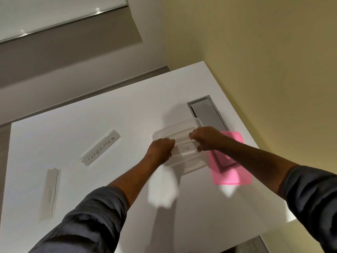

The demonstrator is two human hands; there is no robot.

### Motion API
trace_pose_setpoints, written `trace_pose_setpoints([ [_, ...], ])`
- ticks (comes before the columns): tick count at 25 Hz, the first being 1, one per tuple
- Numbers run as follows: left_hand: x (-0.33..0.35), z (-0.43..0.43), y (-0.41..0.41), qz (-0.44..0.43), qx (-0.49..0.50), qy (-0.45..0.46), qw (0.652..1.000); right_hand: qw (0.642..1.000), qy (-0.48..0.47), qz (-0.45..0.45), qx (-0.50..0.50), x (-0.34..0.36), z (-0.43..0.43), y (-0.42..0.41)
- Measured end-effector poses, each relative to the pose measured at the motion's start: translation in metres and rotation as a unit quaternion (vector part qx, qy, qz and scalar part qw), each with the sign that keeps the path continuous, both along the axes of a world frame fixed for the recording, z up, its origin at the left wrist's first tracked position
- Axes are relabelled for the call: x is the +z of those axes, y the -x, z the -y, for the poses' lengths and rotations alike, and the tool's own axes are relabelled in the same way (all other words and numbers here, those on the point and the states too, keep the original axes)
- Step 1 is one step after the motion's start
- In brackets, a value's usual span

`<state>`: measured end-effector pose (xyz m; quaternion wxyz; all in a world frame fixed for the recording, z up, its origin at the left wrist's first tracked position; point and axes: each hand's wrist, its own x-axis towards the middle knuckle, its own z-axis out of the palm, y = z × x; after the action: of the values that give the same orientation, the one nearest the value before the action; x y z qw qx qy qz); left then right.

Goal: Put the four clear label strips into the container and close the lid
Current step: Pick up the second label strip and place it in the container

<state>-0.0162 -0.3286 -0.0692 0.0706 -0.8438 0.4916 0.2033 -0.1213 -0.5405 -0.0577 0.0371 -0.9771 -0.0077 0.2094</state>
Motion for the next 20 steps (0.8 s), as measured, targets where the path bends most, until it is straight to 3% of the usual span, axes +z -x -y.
trace_pose_setpoints([
  [10,-0.03,0.01,0.003,-0.019,0.0,-0.036,0.999,0.997,0.045,-0.043,0.053,-0.025,-0.006,-0.008],
  [20,-0.039,0.008,0.009,-0.018,0.003,-0.016,1.0,0.991,0.082,-0.053,0.093,-0.026,-0.01,-0.013],
])
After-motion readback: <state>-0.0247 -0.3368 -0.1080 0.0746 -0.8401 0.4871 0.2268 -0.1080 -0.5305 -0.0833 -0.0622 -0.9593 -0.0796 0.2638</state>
